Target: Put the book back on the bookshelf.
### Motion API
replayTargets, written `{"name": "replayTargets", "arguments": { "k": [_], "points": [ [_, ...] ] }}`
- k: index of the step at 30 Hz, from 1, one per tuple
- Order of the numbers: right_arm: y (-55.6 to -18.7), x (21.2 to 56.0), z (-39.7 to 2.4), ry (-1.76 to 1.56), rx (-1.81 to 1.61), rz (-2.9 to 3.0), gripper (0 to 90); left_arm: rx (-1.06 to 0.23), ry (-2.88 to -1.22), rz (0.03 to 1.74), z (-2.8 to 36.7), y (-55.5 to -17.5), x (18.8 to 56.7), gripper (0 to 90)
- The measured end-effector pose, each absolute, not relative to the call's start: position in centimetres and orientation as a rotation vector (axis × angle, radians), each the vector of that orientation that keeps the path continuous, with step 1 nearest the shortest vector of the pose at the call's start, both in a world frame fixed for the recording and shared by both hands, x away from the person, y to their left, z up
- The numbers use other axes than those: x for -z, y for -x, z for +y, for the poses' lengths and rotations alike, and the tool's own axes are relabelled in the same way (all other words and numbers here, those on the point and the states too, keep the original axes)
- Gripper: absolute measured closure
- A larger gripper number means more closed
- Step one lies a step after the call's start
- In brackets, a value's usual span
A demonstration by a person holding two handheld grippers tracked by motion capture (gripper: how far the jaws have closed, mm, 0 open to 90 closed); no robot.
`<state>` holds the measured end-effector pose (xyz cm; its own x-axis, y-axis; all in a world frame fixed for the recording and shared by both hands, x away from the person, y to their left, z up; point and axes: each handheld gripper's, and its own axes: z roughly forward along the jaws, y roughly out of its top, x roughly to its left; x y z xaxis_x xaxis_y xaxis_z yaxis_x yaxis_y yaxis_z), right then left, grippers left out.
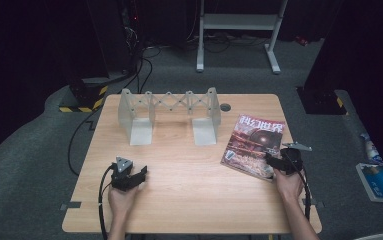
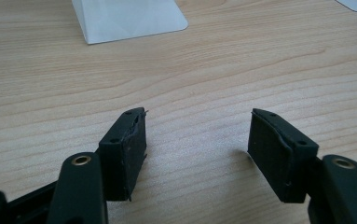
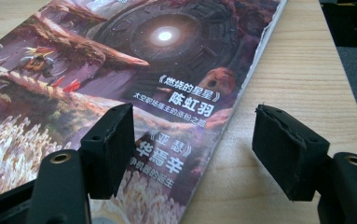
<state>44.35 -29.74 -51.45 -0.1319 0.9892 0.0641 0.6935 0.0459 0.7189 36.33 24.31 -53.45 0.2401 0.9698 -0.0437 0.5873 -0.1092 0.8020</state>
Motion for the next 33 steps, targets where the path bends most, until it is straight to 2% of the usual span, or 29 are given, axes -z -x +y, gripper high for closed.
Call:
{"name": "replayTargets", "arguments": {
  "k": [33],
  "points": [
    [-44.23,51.98,-29.29,-1.627,-0.902,1.955,28.2,-0.681,-1.786,1.445,24.32,-36.35,53.46,37.3]
  ]
}}
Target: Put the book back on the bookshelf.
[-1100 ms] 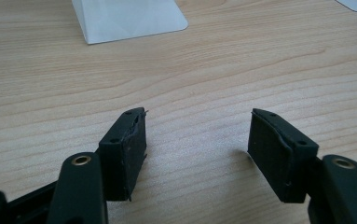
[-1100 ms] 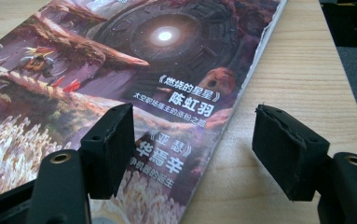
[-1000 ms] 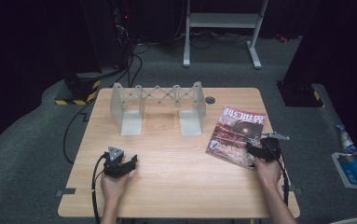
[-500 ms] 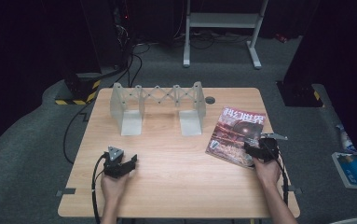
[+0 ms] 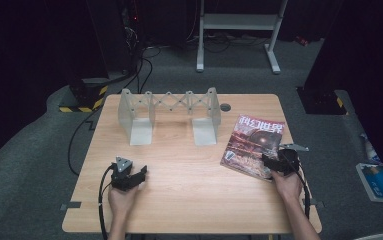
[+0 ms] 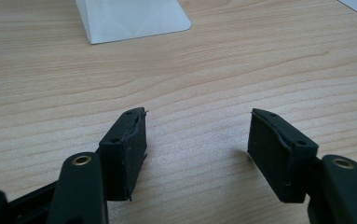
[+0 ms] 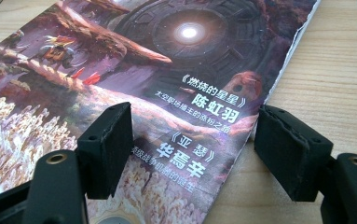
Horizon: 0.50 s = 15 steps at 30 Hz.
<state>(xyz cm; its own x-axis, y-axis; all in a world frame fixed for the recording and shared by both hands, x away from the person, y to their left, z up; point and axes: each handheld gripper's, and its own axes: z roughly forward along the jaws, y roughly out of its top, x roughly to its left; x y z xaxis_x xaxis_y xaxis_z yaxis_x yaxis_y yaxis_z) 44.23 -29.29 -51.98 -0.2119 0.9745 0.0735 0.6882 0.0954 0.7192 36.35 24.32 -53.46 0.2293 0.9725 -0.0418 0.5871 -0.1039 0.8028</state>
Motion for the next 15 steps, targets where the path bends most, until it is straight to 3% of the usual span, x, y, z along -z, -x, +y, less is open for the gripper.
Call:
{"name": "replayTargets", "arguments": {
  "k": [15],
  "points": [
    [-42.7,52.1,-28.7,-1.557,-0.907,1.981,28.8,-0.683,-1.791,1.443,24.3,-36.3,53.5,37.2]
  ]
}}
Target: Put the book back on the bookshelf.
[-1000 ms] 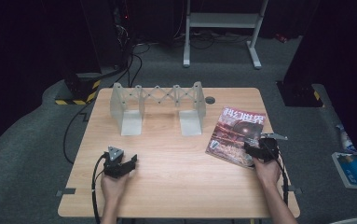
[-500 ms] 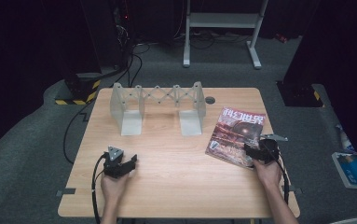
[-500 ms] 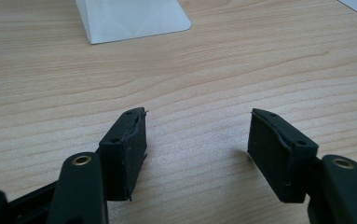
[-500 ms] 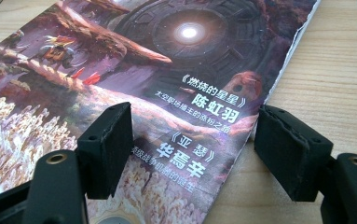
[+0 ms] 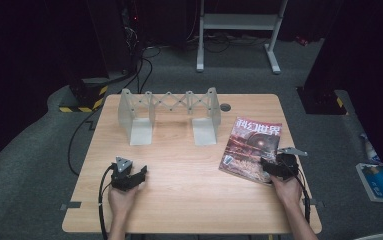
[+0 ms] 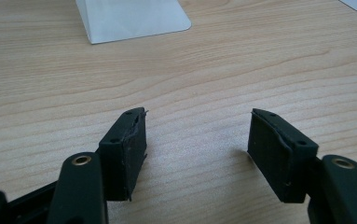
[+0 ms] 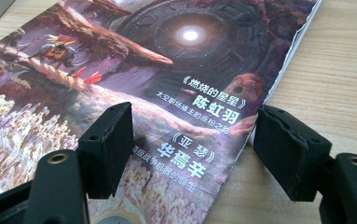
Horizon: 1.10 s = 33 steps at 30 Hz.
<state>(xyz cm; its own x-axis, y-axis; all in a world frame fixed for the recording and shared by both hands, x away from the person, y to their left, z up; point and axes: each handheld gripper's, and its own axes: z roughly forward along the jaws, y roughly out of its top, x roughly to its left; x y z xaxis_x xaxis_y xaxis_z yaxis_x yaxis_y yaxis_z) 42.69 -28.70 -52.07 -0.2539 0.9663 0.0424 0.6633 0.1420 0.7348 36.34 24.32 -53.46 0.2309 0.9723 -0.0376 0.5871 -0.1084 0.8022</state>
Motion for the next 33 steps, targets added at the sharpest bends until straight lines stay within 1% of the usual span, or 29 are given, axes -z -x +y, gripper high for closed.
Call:
{"name": "replayTargets", "arguments": {
  "k": [11,33],
  "points": [
    [-41.6,52.0,-28.5,-1.534,-0.904,2.01,28.8,-0.682,-1.789,1.445,24.3,-36.3,53.5,37.1],
    [-37.6,52.1,-28.4,-1.471,-0.937,2.062,28.8,-0.686,-1.792,1.446,24.2,-36.3,53.5,37.2]
  ]
}}
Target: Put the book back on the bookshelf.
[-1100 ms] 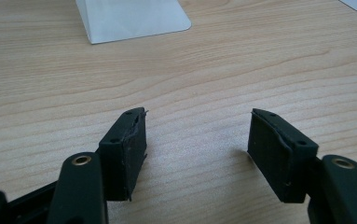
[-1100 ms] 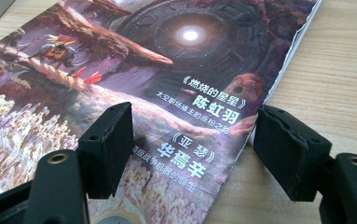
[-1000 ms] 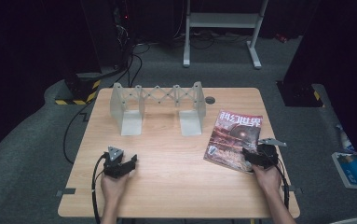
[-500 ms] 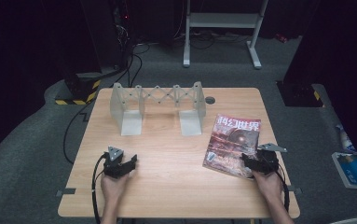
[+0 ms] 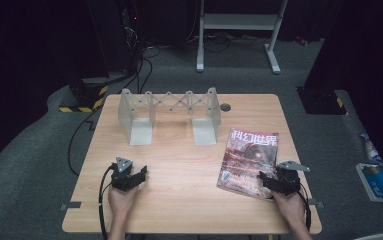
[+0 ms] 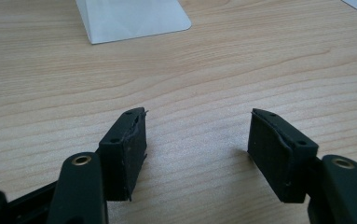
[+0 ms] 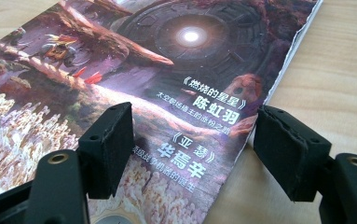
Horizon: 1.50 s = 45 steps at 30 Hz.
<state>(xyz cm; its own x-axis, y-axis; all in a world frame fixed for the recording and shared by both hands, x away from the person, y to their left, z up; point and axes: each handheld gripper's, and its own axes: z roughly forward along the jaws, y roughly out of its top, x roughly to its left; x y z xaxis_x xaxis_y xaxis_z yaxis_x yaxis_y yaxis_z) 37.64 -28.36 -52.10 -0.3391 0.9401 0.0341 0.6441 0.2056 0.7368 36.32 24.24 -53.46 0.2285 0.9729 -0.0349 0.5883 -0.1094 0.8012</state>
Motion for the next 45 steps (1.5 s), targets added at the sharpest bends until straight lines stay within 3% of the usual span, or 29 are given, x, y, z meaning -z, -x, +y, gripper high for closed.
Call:
{"name": "replayTargets", "arguments": {
  "k": [45],
  "points": [
    [-30.9,52.4,-26.5,-1.327,-1.011,2.165,29.1,-0.714,-1.803,1.455,24.0,-36.2,53.5,37.2]
  ]
}}
